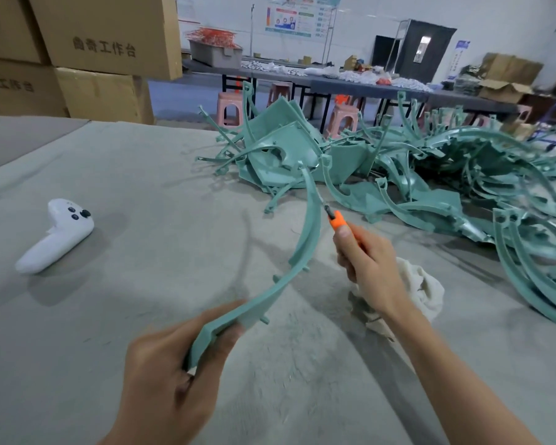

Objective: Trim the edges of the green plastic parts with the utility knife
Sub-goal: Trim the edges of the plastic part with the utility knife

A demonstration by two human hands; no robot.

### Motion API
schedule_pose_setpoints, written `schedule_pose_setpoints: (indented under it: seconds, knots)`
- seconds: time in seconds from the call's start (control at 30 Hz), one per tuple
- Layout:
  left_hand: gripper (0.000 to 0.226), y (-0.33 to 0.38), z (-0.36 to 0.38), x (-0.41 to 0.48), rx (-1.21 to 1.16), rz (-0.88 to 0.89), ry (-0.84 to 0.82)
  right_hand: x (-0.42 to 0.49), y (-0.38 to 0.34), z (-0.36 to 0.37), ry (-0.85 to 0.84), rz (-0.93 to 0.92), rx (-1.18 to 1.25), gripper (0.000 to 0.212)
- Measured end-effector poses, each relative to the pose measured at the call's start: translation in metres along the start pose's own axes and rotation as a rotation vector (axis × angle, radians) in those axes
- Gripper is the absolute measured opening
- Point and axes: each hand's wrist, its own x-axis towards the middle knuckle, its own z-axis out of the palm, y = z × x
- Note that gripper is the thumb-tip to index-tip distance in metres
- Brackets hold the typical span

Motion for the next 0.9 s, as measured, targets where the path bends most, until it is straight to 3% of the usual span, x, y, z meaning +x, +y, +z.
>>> schedule_pose_setpoints:
  seconds: [0.13, 0.23, 0.33, 0.47, 0.9]
  knots:
    - [0.019, 0.003, 0.002, 0.0, -0.003, -0.088, 0.046, 0.025, 0.008, -0.021, 0.051, 0.065, -0.037, 0.056]
    - [0.024, -0.002, 0.006, 0.001, 0.121, -0.089, 0.083, 0.028, 0.006, -0.032, 0.107, 0.134, 0.018, 0.066]
    - [0.042, -0.006, 0.009, 0.001, 0.185, -0.136, 0.088, 0.003, -0.006, -0.025, 0.034, -0.012, -0.014, 0.054]
    - [0.033, -0.008, 0.009, -0.002, 0.1, -0.167, 0.082, -0.031, -0.015, -0.004, -0.06, -0.175, -0.132, 0.048]
    - [0.022, -0.004, -0.002, 0.003, 0.053, -0.147, 0.003, -0.025, -0.006, -0.006, -0.008, -0.083, -0.105, 0.056]
